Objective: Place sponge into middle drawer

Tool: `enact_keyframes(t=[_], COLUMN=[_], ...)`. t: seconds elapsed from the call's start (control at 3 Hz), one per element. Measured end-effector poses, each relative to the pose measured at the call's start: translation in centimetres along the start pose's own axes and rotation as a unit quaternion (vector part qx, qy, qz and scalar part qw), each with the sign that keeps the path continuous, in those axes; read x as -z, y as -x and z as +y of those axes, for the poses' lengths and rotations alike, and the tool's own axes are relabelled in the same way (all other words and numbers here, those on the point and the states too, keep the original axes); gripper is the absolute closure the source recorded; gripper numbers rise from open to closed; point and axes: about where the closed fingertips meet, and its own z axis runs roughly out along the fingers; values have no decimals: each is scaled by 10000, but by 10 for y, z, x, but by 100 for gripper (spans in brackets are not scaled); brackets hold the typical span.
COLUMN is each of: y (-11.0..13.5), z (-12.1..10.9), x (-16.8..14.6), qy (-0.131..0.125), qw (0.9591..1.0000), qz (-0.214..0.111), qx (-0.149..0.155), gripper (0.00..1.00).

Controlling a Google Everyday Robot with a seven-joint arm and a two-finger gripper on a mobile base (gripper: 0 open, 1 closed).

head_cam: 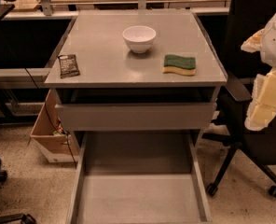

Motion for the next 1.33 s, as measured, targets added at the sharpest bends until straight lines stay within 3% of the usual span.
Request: enact_keyframes(t=[0.67,1.0,1.33], y=[3,15,53], z=[-10,-30,-74], x=[-6,-22,-54], qy=[-95,-249,-455], qw=[9999,9993,9961], qz=[-73,-269,-751], qx=[-3,11,52], gripper=[0,0,0])
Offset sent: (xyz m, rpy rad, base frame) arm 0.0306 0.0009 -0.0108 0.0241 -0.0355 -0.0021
